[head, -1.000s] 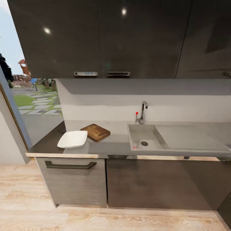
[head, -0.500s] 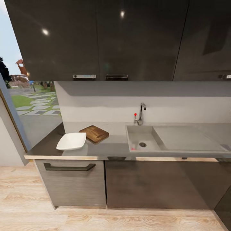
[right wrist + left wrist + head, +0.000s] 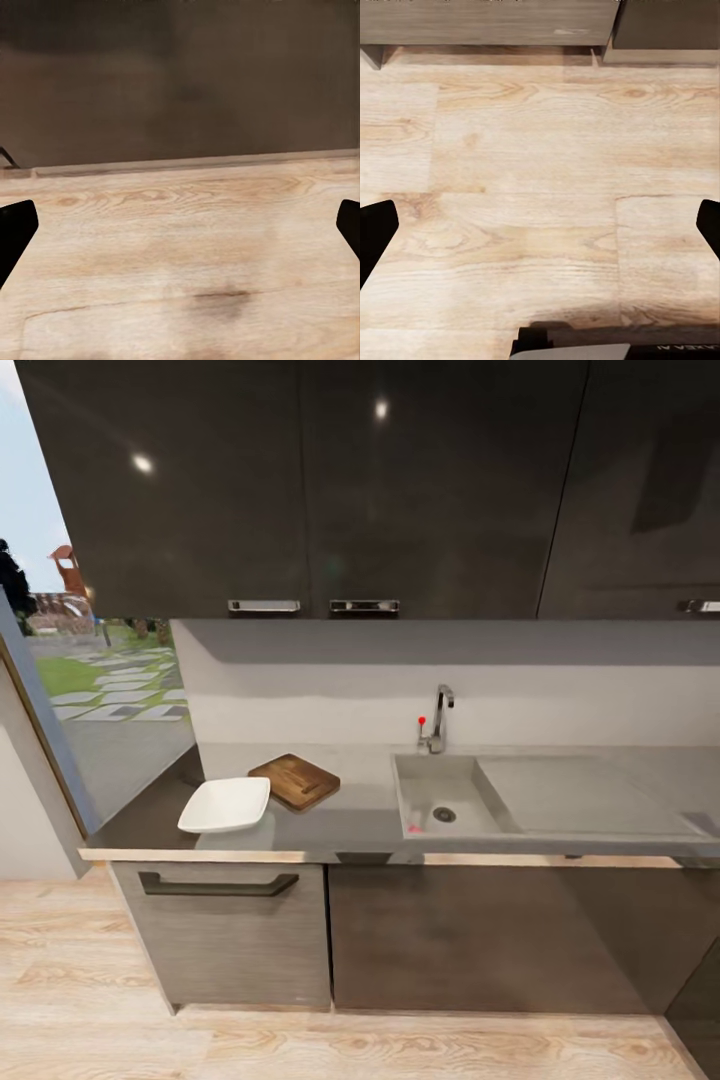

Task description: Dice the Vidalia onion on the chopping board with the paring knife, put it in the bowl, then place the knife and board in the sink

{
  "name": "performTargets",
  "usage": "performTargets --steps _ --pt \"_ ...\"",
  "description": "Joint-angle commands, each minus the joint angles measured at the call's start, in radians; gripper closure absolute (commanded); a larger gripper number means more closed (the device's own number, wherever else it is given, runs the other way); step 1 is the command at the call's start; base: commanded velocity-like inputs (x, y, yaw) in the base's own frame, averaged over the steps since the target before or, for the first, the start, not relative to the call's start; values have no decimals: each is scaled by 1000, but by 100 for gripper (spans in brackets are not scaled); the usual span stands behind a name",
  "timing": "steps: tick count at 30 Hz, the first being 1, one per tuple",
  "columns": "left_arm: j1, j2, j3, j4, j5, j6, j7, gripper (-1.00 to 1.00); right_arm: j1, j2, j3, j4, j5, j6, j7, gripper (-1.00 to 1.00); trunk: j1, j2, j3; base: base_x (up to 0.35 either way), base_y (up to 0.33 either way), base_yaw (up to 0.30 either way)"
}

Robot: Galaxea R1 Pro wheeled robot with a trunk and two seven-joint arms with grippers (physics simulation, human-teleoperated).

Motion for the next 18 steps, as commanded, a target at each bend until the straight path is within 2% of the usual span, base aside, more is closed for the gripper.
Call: performTargets --steps 1,18 --pt "0 0 0 -1 0 -1 0 -100 0 0 0 0 0 -2 -3 -100 -4 6 2 0 0 0" --pt "0 0 0 -1 -1 -1 0 -100 0 0 0 0 0 -2 -3 -100 -69 125 55 0 0 0"
